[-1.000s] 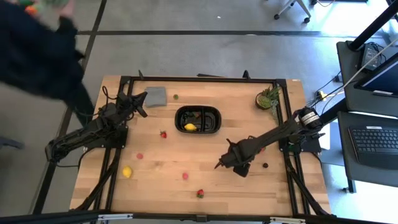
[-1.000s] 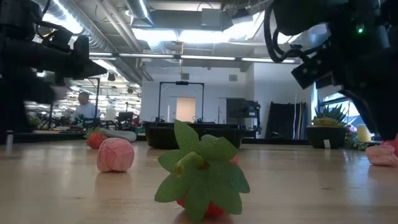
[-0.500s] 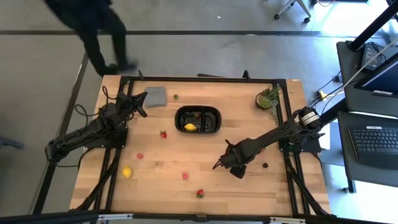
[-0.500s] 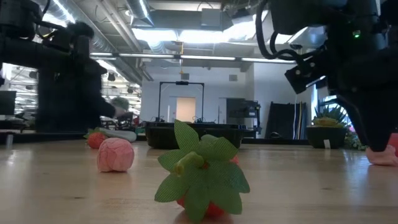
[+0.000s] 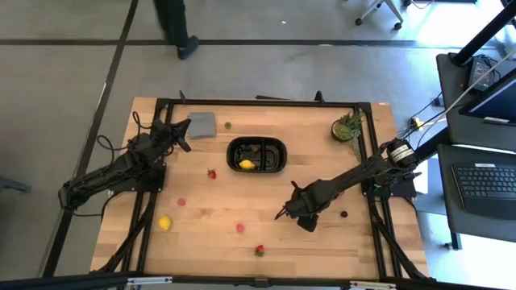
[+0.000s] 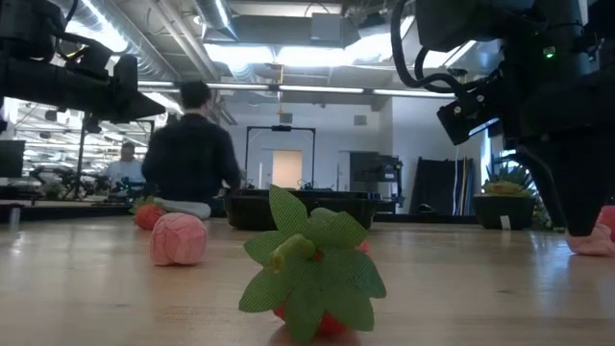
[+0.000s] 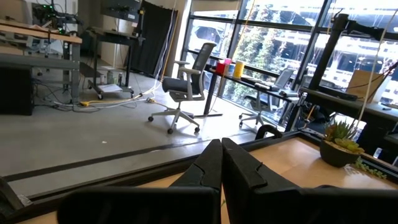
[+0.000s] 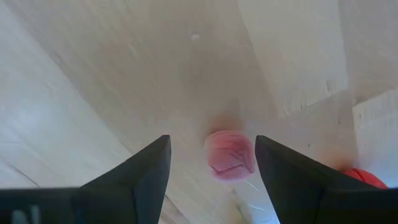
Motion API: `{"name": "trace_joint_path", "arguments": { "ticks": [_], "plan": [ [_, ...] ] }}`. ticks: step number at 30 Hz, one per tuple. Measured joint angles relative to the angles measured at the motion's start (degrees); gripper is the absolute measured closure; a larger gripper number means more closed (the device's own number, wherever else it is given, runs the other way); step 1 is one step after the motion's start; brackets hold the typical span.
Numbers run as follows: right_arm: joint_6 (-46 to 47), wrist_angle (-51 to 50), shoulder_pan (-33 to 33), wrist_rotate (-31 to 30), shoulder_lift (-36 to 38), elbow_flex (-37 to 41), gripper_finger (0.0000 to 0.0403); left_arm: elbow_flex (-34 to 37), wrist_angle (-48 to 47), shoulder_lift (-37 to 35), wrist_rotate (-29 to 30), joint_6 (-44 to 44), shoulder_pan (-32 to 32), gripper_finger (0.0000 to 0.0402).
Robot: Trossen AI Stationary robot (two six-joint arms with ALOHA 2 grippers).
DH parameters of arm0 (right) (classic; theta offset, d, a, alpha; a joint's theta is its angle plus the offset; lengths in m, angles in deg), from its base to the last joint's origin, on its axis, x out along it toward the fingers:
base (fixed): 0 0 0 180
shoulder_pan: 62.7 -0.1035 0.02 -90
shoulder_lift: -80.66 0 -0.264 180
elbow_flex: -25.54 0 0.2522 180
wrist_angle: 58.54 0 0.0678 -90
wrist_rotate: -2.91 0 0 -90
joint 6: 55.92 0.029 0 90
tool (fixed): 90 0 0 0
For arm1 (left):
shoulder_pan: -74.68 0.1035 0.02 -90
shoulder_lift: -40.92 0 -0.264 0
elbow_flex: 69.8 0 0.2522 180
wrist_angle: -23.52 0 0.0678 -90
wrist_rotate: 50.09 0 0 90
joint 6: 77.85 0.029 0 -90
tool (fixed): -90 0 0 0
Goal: Pick and placing Produce into tupperware
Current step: Put the right pink peach into the black container
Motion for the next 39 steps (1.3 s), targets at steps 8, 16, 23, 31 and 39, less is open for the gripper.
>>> {"name": "trace_joint_path", "arguments": {
  "ticks": [8, 16, 23, 31, 39],
  "plan": [
    [-0.42, -1.8, 0.02, 0.0, 0.0, 0.0, 0.0166, 0.01, 0.0, 0.0, 0.0, 0.0, 0.02, 0.0401],
    [-0.63, -1.86, 0.02, -0.09, -0.03, 0.04, 0.0166, 0.02, 0.0, 0.0, 0.0, 0.02, 0.0, 0.0401],
    [-1.97, -1.88, 0.02, -0.13, -0.03, 0.07, 0.0166, 0.02, 0.0, 0.0, 0.01, 0.02, 0.01, 0.0401],
    [-3.19, -2.19, 0.02, 0.47, -2.06, 0.13, 0.0166, 0.01, 0.0, 0.0, 0.0, 0.01, 0.01, 0.0401],
    [-3.07, -2.58, 0.34, 1.73, -4.07, 0.05, 0.0166, 0.02, 0.0, 0.0, 0.0, 0.0, 0.0, 0.0401]
  ]
}}
